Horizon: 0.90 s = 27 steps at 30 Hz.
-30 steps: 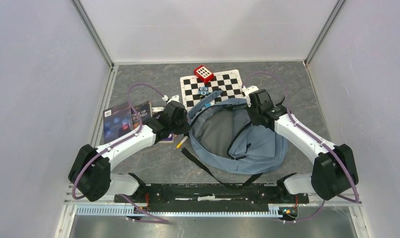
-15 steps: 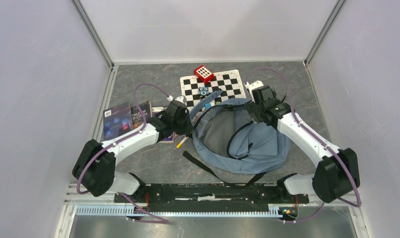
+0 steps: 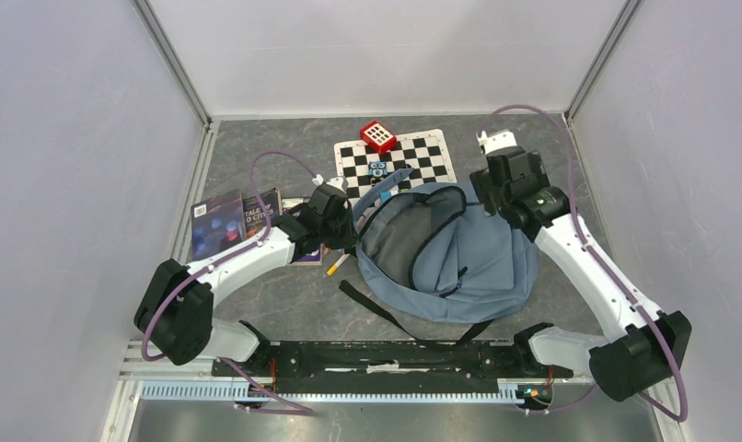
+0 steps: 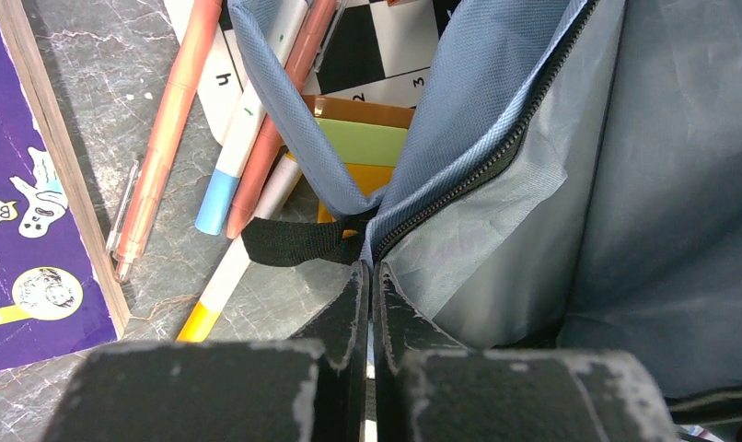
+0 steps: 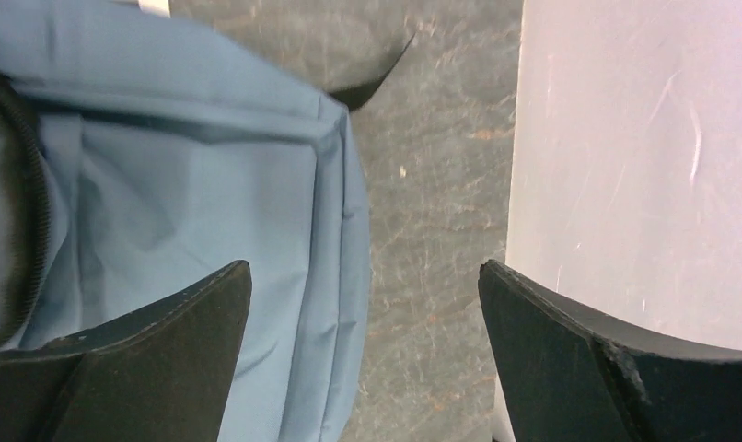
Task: Pack the student bag
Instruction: Adjust the student bag at the center of the board.
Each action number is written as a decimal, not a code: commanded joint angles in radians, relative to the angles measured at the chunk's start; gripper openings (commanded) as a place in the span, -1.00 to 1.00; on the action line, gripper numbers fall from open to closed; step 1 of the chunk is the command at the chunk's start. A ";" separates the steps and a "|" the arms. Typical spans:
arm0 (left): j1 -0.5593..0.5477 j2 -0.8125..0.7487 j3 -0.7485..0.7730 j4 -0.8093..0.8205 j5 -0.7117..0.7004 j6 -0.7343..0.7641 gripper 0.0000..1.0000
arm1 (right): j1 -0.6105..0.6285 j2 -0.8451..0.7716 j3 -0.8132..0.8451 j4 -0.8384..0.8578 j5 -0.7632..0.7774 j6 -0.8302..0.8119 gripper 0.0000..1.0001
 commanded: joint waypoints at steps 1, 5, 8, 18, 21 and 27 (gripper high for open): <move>0.006 -0.022 0.034 -0.021 -0.033 0.048 -0.96 | -0.001 -0.052 0.152 0.005 -0.073 0.029 0.95; 0.006 -0.017 0.034 -0.014 -0.029 0.041 -0.96 | 0.009 -0.054 0.186 0.050 -0.250 0.098 0.96; 0.005 -0.017 0.034 -0.008 -0.025 0.037 -0.96 | 0.068 -0.013 0.179 0.058 -0.321 0.192 0.96; 0.006 -0.020 0.039 -0.028 -0.026 0.048 -0.96 | 0.339 0.131 0.107 0.256 -0.427 0.456 0.95; 0.006 -0.020 0.039 -0.030 -0.024 0.045 -0.96 | 0.403 0.184 0.108 0.274 -0.437 0.508 0.83; 0.006 -0.026 0.031 -0.011 -0.029 0.034 -0.96 | 0.499 0.300 0.167 0.173 -0.317 0.533 0.80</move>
